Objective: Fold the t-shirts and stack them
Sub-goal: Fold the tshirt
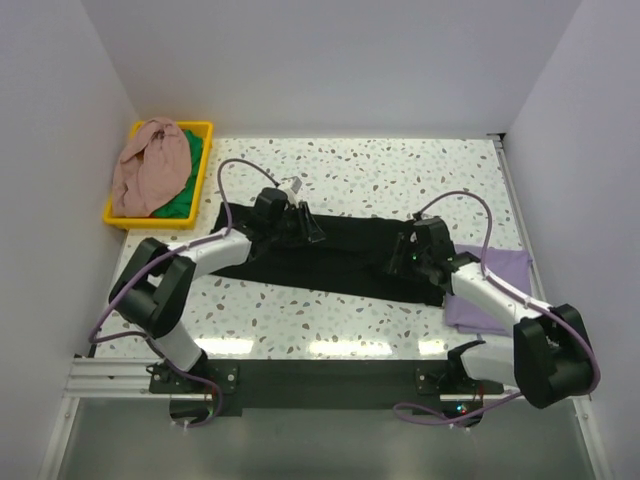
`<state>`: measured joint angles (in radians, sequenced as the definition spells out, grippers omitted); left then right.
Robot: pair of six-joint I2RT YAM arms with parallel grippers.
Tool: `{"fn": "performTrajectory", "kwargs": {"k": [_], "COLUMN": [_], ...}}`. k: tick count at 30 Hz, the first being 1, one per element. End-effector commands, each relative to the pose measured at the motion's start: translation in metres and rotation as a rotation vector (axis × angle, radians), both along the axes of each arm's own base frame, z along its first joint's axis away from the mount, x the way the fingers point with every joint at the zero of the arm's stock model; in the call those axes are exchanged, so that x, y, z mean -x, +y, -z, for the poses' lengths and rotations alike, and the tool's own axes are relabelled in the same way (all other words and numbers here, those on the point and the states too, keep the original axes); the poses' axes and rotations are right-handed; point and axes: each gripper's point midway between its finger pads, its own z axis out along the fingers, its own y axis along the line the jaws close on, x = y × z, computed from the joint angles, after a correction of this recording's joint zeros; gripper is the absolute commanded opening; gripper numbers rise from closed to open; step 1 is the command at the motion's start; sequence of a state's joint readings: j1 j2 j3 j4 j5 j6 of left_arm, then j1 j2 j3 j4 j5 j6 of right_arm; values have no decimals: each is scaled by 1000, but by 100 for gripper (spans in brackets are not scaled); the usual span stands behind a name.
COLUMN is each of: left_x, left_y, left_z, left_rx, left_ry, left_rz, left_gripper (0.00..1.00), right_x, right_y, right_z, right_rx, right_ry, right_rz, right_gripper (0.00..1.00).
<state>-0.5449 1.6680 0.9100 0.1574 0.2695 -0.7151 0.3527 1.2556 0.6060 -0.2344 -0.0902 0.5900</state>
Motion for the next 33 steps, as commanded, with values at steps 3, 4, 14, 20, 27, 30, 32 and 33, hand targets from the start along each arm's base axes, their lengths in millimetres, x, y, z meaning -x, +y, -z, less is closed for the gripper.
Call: {"fn": "performTrajectory", "kwargs": {"k": [3, 4, 14, 20, 27, 30, 32, 33], "left_x": [-20, -25, -49, -66, -78, -82, -80, -80], "left_y": [38, 44, 94, 125, 152, 162, 167, 169], "left_z": [-8, -9, 10, 22, 36, 42, 49, 49], "left_rx": [-49, -57, -212, -267, -437, -512, -555, -567], "left_ry": [15, 19, 113, 158, 170, 179, 191, 190], "left_rz": [-137, -156, -315, -375, -415, -416, -407, -405], "left_gripper": [40, 39, 40, 40, 41, 40, 40, 40], "right_x": [-4, -3, 1, 2, -25, -38, -44, -47], "right_y": [-5, -1, 9, 4, -6, -15, -20, -22], "right_z": [-2, 0, 43, 35, -29, -45, -44, -44], "right_rx": [32, 19, 65, 91, 97, 101, 103, 108], "right_ry": [-20, -9, 88, 84, -45, -78, -67, -66], "right_rz": [-4, -22, -31, -21, 80, 136, 154, 161], "right_gripper": [50, 51, 54, 70, 75, 75, 75, 75]}}
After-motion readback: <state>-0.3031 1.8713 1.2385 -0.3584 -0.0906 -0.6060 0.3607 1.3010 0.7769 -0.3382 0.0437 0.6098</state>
